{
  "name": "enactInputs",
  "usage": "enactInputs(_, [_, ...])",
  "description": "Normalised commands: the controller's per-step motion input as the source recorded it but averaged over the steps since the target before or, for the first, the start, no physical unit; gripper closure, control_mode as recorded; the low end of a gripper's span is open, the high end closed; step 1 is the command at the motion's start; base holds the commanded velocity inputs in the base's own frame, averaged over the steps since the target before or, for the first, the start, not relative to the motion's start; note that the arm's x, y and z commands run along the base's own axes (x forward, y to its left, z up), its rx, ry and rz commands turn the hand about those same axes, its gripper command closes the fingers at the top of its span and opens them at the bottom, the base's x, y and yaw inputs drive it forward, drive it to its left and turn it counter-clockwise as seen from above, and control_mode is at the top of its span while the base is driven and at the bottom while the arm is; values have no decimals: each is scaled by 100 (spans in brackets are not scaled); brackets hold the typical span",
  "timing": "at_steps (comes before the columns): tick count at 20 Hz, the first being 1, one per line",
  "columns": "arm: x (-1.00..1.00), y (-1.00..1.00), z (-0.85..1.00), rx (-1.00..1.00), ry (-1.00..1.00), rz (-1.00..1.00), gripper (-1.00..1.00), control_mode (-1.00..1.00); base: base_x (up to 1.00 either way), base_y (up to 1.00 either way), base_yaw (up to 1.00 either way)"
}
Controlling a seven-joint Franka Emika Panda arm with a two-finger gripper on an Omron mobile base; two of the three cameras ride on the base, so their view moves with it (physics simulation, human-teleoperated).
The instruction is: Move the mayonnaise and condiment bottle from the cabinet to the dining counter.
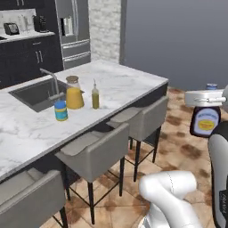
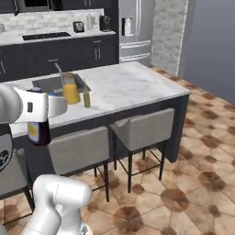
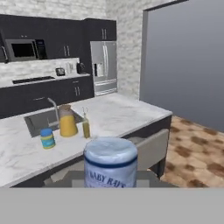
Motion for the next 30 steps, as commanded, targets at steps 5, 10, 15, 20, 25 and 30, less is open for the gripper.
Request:
enactInputs(5, [0,0,0,0,0,0,100,100,62,-84,45])
enactInputs(10, [0,0,0,0,0,0,100,100,67,-70,38])
enactInputs(15, [0,0,0,0,0,0,100,100,69,-54,29])
enactInputs(20, [0,0,0,0,0,0,100,100,91,-18,15])
enactInputs(25, [0,0,0,0,0,0,100,100,99,-5,11])
enactInputs(30, [0,0,0,0,0,0,100,100,98,-2,10])
